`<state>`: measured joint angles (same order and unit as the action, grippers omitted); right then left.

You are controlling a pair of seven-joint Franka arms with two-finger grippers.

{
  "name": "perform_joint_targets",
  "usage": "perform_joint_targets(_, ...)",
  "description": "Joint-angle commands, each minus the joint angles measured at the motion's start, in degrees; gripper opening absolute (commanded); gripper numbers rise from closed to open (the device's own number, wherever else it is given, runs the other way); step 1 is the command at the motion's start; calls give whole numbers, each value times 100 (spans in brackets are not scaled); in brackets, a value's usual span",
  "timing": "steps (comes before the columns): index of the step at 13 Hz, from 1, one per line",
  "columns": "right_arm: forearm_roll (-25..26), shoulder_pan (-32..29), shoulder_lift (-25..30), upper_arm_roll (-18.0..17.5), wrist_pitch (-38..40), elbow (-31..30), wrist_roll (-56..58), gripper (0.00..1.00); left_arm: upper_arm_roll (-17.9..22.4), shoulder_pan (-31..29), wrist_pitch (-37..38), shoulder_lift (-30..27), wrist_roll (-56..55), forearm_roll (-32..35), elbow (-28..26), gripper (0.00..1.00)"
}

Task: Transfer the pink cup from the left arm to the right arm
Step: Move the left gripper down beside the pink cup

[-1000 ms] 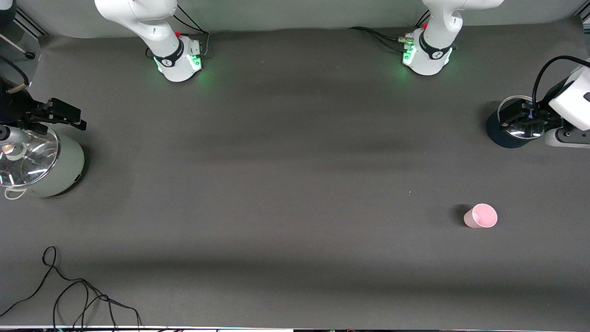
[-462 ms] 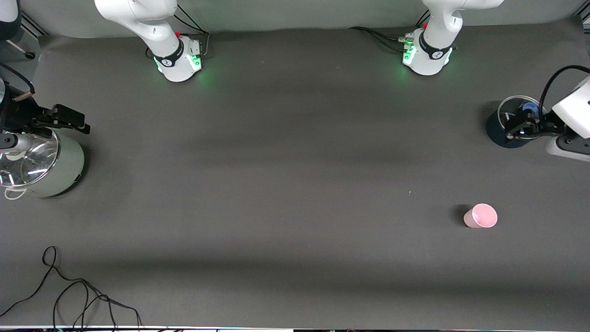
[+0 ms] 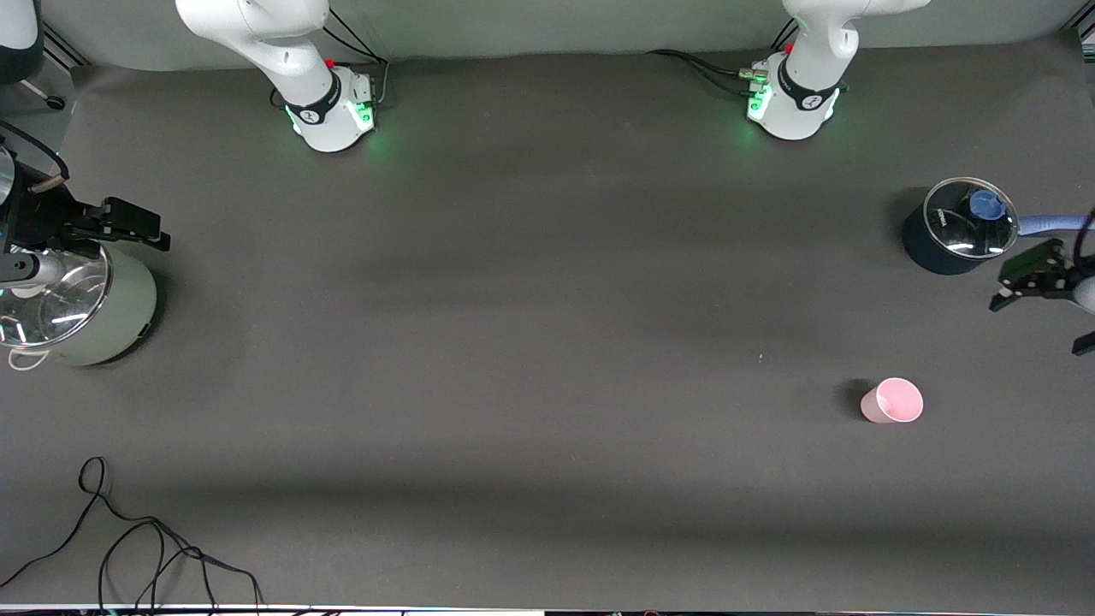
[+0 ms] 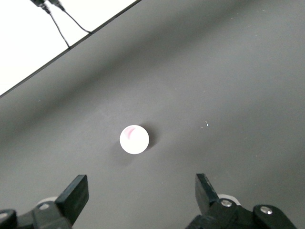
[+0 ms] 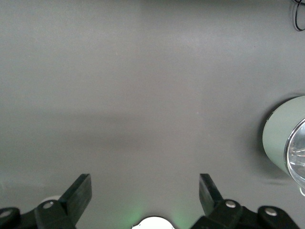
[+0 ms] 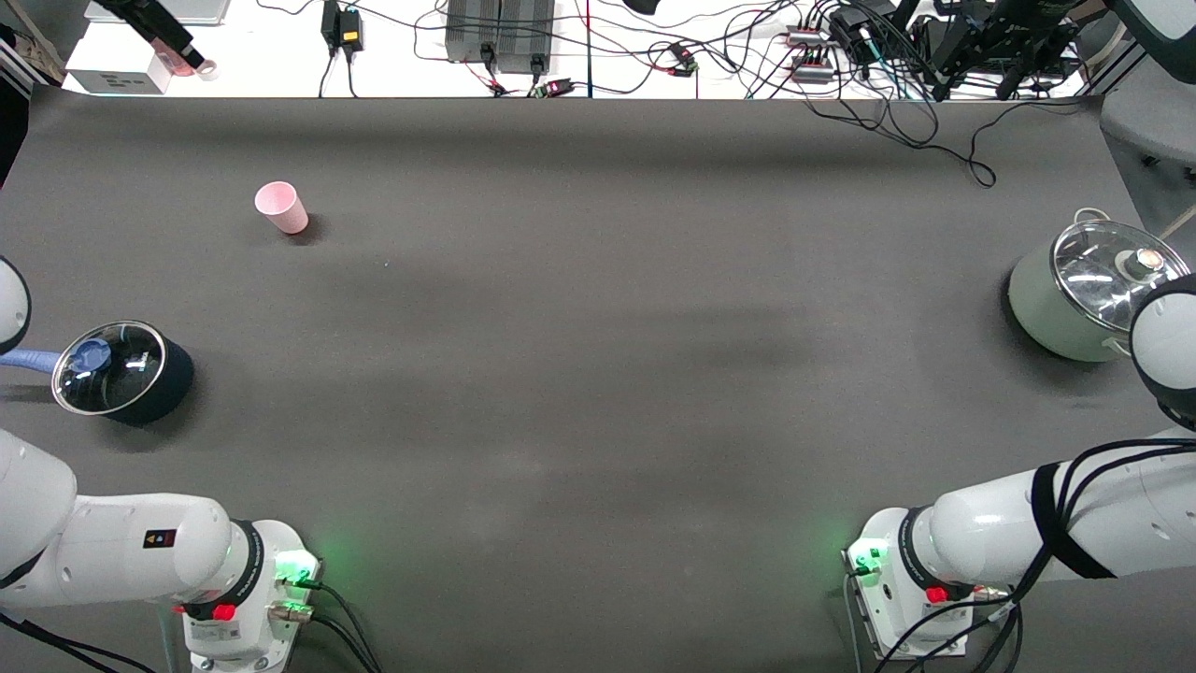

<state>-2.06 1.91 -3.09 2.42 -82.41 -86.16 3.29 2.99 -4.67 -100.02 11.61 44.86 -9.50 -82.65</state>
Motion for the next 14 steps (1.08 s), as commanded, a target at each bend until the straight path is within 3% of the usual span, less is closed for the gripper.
perform_joint_targets(1,65,20,-43,4,93,134,-110,100,-27,-402,-114,376,1142,-742,179,100)
perform_joint_targets(4,57,20,-43,4,93,134,-110,100,-27,-1078,-114,859,2847,-1991,179,100)
perform_joint_targets(14,65,29,-43,4,102,126,-101,100,-88,-2160,534,2924,7137,-4286,161,100)
